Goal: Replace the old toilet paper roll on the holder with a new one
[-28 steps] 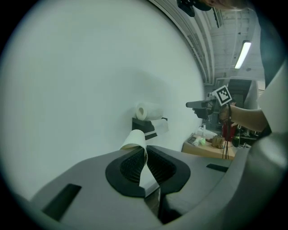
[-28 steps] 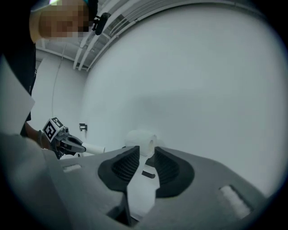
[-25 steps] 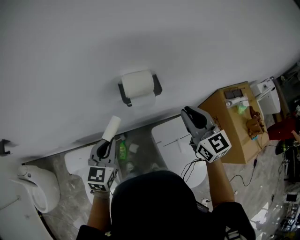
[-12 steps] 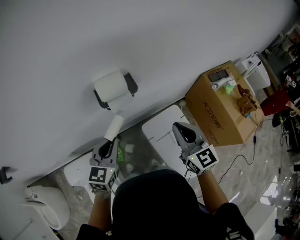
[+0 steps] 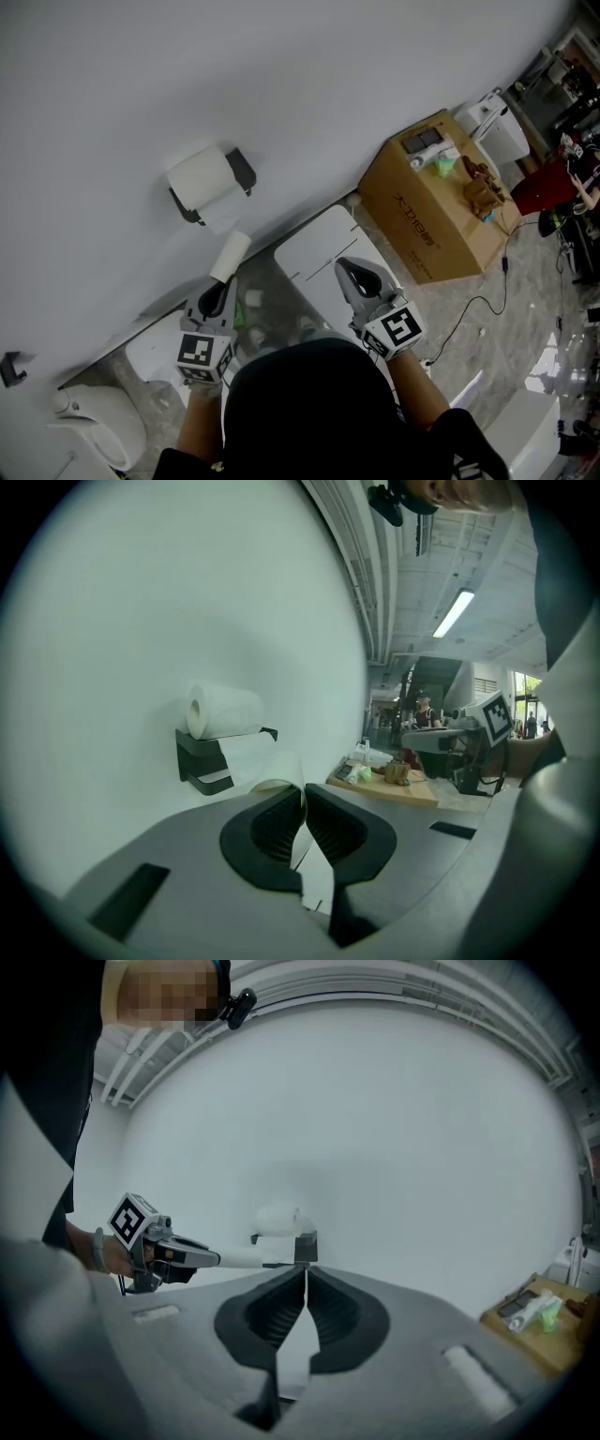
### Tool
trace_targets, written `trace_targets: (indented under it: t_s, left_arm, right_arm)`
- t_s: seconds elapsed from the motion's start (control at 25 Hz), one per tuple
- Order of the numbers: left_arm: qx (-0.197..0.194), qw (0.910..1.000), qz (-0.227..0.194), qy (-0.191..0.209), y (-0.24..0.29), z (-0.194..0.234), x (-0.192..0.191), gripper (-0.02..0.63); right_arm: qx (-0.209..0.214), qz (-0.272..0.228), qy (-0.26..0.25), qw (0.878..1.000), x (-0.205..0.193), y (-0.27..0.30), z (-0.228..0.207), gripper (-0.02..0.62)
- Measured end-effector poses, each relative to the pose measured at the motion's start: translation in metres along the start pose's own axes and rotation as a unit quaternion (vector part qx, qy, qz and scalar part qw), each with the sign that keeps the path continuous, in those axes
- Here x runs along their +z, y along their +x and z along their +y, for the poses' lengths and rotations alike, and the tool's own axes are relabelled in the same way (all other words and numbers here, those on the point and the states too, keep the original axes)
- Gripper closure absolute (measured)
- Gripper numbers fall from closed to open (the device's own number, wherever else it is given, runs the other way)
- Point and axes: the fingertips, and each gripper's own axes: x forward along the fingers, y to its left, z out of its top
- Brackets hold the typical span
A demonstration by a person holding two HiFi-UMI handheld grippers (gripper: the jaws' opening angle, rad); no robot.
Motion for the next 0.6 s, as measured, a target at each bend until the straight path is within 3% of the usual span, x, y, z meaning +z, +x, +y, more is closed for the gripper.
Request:
trace_targets:
  t_s: [0.6]
  left_arm:
    - [0.001, 1.0, 0.004, 0.0, -0.0057, 0.004, -0.0039, 0.577]
  right_arm:
    - [0.012, 0.018, 0.003, 1.0, -0.0067, 0.0076, 0.0049, 0.591]
